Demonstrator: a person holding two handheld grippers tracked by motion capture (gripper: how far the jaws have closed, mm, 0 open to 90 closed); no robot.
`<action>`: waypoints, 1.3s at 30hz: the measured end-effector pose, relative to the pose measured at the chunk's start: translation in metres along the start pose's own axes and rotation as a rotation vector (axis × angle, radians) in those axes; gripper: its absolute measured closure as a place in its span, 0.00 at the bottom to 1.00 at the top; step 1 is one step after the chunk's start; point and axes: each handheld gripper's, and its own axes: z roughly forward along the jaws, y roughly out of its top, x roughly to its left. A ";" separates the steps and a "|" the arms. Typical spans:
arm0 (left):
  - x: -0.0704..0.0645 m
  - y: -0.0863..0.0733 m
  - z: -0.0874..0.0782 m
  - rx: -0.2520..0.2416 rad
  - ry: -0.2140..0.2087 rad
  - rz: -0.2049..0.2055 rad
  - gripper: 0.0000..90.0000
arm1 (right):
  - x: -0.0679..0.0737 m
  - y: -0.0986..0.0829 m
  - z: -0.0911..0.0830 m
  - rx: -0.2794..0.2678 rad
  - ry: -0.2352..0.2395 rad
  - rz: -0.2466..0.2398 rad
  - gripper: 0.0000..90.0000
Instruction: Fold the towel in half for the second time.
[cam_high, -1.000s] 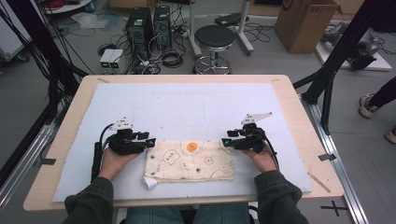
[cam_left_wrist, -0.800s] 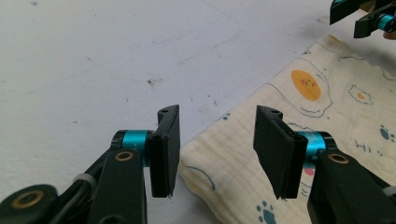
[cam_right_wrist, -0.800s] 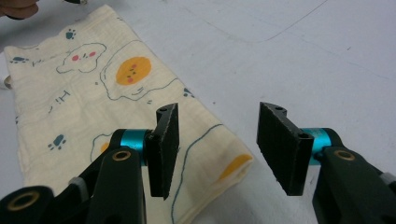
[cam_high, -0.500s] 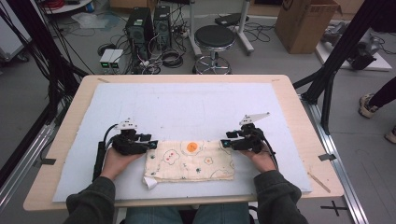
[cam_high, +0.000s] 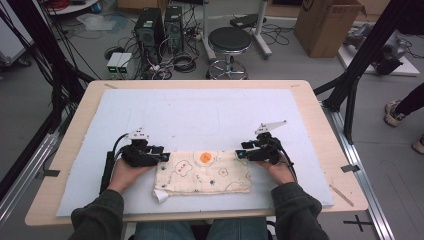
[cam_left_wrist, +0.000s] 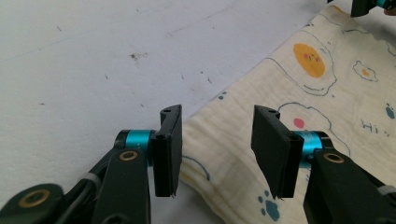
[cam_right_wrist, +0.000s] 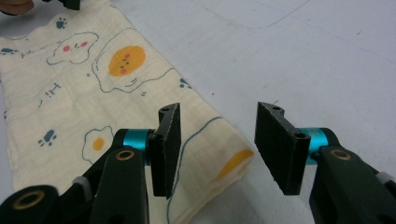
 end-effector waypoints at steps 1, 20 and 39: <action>0.000 0.000 0.000 0.001 0.004 0.003 0.61 | 0.000 0.000 0.000 0.000 0.001 -0.005 0.57; 0.005 -0.001 0.003 -0.008 0.083 -0.068 0.69 | -0.003 -0.003 0.005 0.057 -0.037 0.017 0.65; 0.000 -0.002 0.007 0.048 0.111 -0.011 0.93 | -0.001 -0.004 0.010 0.099 -0.035 -0.001 0.92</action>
